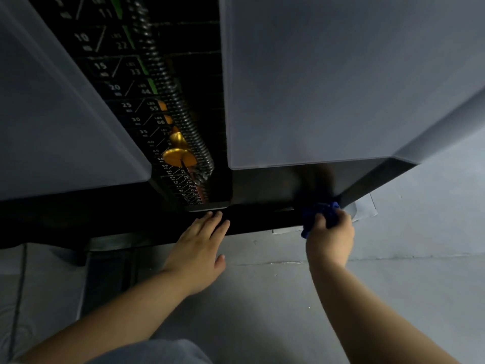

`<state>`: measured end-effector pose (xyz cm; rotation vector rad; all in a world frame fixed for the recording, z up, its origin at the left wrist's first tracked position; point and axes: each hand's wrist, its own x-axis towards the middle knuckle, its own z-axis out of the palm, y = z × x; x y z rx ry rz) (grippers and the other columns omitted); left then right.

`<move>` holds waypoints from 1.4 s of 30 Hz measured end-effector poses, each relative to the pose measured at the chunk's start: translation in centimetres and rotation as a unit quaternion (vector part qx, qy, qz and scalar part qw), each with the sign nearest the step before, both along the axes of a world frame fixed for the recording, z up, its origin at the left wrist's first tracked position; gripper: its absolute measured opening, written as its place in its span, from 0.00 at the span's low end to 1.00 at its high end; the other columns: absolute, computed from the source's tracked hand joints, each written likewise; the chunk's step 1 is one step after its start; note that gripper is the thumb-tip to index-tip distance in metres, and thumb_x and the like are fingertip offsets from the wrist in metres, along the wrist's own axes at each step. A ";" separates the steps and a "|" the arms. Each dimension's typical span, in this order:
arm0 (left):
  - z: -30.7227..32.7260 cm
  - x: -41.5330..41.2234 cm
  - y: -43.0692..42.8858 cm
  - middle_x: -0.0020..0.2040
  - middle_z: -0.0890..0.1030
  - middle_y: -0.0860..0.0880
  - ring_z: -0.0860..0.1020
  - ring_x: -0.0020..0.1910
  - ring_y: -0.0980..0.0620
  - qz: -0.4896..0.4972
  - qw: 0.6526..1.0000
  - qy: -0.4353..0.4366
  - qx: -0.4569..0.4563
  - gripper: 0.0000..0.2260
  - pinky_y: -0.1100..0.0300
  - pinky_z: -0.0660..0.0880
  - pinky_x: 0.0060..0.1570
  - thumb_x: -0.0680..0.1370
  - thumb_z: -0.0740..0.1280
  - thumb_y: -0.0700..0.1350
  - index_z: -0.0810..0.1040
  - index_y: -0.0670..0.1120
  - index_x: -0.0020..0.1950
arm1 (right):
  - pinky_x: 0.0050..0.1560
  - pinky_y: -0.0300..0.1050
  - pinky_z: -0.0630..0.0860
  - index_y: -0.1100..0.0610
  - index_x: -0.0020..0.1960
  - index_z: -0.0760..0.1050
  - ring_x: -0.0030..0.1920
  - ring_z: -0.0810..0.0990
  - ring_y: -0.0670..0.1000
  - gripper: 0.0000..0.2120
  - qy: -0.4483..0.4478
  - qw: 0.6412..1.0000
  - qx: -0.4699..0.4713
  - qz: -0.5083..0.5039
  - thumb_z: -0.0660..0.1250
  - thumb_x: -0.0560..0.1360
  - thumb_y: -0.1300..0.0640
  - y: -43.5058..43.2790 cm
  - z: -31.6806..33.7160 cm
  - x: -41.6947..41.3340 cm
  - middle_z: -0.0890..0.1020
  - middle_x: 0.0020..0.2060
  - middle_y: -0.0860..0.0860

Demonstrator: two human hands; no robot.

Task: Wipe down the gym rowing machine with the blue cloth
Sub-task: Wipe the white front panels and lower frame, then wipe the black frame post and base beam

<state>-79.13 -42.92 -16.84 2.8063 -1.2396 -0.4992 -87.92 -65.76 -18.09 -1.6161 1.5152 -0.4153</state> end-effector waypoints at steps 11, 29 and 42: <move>5.1 0.8 -2.3 0.81 0.44 0.52 0.48 0.79 0.50 -0.009 0.977 0.182 0.108 0.30 0.57 0.54 0.74 0.82 0.60 0.53 0.49 0.55 0.80 | 0.45 0.44 0.81 0.56 0.61 0.73 0.46 0.79 0.51 0.14 -0.080 0.945 0.257 0.184 0.67 0.77 0.67 4.7 5.2 0.5 0.79 0.52 0.54; 20.5 -7.7 -31.8 0.57 0.81 0.51 0.81 0.54 0.50 0.019 0.849 0.519 -0.093 0.21 0.52 0.79 0.53 0.78 0.64 0.63 0.75 0.51 0.64 | 0.39 0.43 0.83 0.57 0.59 0.79 0.40 0.84 0.52 0.15 -0.075 0.922 0.303 0.229 0.62 0.81 0.49 -22.4 22.7 -13.1 0.85 0.49 0.56; 15.9 -12.1 -45.8 0.36 0.80 0.51 0.76 0.30 0.56 0.161 0.759 0.593 -0.216 0.09 0.65 0.71 0.29 0.80 0.59 0.41 0.79 0.49 0.50 | 0.42 0.40 0.69 0.49 0.46 0.85 0.40 0.72 0.48 0.15 -0.303 0.910 0.260 0.115 0.77 0.62 0.45 -30.2 14.6 -19.1 0.77 0.39 0.47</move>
